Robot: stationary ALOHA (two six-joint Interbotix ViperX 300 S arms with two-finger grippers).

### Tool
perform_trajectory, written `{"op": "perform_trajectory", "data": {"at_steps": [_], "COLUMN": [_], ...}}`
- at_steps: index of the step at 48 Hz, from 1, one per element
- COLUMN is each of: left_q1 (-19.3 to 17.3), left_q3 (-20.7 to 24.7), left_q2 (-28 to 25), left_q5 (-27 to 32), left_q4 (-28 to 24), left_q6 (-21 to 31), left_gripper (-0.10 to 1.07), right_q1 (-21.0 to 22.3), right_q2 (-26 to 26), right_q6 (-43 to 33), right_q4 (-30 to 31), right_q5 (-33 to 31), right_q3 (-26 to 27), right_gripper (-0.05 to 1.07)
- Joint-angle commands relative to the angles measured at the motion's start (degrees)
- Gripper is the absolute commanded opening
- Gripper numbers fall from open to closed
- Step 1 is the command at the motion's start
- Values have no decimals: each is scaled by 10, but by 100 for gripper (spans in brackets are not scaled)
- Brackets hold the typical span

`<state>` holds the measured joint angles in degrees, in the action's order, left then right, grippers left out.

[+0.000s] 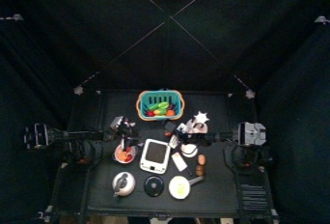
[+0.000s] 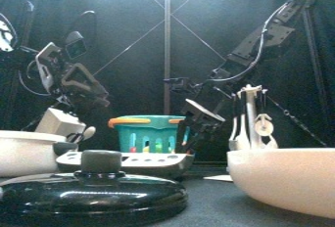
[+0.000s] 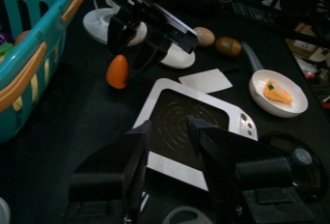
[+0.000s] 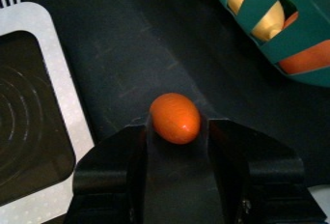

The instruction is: Place carrot bottom into pan

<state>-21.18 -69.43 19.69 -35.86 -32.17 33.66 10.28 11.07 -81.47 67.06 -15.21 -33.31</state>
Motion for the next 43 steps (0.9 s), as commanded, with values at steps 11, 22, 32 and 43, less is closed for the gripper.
{"op": "perform_trajectory", "data": {"at_steps": [11, 22, 32, 43], "left_q1": [0, 2, 4, 4], "left_q3": [7, 8, 8, 11], "left_q2": [3, 3, 3, 11], "left_q5": [-3, -3, -3, -3], "left_q4": [0, 0, 1, -1], "left_q6": [0, 0, 1, 0], "left_gripper": [76, 76, 76, 76], "right_q1": [-29, -69, -151, -264], "right_q2": [-67, -118, -171, -206], "right_q6": [0, 0, 0, -1], "right_q4": [-7, -10, -68, -147], "right_q5": [-4, -18, -15, -1], "right_q3": [4, -20, -52, -74], "right_gripper": [71, 71, 71, 71]}}
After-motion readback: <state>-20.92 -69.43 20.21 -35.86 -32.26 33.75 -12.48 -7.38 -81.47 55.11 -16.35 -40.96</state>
